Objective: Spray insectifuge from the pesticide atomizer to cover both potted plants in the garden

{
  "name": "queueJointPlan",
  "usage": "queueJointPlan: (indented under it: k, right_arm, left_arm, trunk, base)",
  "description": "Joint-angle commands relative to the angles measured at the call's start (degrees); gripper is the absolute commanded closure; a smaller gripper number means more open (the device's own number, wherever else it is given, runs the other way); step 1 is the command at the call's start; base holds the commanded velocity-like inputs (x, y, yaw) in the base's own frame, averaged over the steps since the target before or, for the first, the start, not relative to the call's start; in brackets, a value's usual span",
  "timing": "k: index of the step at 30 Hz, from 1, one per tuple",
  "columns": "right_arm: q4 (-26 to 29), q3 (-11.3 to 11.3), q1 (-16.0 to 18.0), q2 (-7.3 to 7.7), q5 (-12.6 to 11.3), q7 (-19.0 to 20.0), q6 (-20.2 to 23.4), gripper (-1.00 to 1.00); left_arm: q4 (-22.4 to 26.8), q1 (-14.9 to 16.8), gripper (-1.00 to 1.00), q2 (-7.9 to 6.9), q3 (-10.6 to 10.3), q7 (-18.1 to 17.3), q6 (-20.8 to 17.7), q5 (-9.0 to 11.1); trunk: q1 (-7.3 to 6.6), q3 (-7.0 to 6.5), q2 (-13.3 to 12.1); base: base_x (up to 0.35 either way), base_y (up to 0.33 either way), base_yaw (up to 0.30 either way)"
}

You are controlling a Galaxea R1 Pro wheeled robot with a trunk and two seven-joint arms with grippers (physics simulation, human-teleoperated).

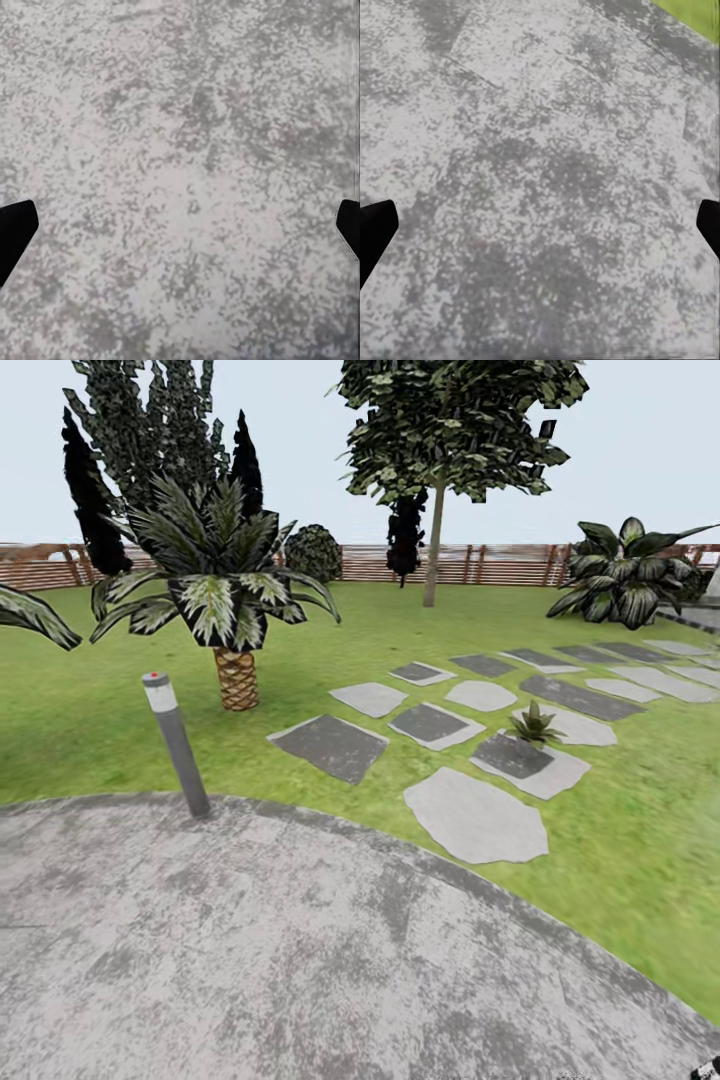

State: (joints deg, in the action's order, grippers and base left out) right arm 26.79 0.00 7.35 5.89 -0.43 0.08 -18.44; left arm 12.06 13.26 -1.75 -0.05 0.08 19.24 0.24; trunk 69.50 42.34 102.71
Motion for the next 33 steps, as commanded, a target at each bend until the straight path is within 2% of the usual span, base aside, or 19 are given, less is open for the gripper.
queueJointPlan:
  k: [1,16,33]
  right_arm:
    - [-0.1,0.0,0.0,0.0,0.0,0.0,-0.2,-1.0]
    - [-0.1,0.0,0.0,0.0,0.0,0.0,-0.2,-1.0]
    - [0.0,0.0,0.0,0.0,-0.1,0.0,-0.2,-1.0]
  left_arm:
    - [0.0,0.0,-1.0,-0.01,0.0,0.0,0.2,0.0]
    - [0.0,0.0,-1.0,-0.01,0.1,0.0,0.2,0.0]
    - [0.1,0.0,-1.0,-0.01,0.1,0.0,0.2,0.0]
  trunk:
    - [-0.01,0.02,0.0]
    - [-0.01,-0.32,0.0]
    - [-0.01,-0.65,0.0]
  base:
    - [0.0,0.0,-0.3]
    - [0.017,0.008,-0.3]
    - [0.284,0.145,-0.3]
